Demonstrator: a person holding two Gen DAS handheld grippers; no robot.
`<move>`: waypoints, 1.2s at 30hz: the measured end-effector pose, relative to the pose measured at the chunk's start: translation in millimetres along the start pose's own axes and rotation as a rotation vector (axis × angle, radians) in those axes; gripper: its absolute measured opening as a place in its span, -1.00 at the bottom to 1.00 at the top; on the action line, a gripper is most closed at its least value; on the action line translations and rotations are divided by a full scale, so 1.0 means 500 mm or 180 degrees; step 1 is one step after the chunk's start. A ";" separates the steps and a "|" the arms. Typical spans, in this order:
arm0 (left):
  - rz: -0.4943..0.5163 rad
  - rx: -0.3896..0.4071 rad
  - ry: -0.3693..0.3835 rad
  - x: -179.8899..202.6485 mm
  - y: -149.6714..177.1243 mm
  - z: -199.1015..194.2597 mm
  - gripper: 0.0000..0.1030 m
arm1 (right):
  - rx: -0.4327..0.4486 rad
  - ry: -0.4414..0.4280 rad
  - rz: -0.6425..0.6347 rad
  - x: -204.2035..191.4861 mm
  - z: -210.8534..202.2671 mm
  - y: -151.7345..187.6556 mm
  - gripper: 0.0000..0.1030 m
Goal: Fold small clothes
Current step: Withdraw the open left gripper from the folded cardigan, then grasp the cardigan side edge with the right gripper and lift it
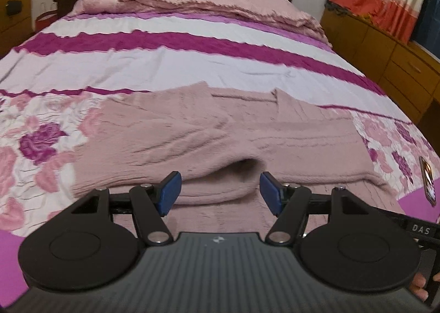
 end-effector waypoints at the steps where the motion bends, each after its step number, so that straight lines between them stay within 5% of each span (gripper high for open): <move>1: -0.0032 0.0021 -0.0026 -0.009 0.001 -0.007 0.36 | -0.0021 0.0001 -0.0026 -0.006 -0.001 -0.003 0.33; 12: -0.0293 0.0003 -0.0490 -0.119 0.030 -0.057 0.36 | -0.0189 -0.0120 -0.0732 -0.167 0.017 -0.018 0.33; 25: -0.0711 -0.0229 -0.0981 -0.262 0.131 -0.112 0.36 | -0.0611 -0.0505 -0.1496 -0.385 0.107 0.085 0.33; 36: -0.0868 -0.0271 -0.1089 -0.307 0.173 -0.129 0.36 | -0.0856 -0.0526 -0.1938 -0.491 0.215 0.174 0.33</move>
Point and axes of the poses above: each gripper's, at about its wrist camera, not at the fingertips, and z roughly the way its jaws point, x to its right, y to its underside, the point moved 3 cm from there along z, roughly the way its jaws point, and after that the axes turned 15 degrees about z, right-handed, at the moved point
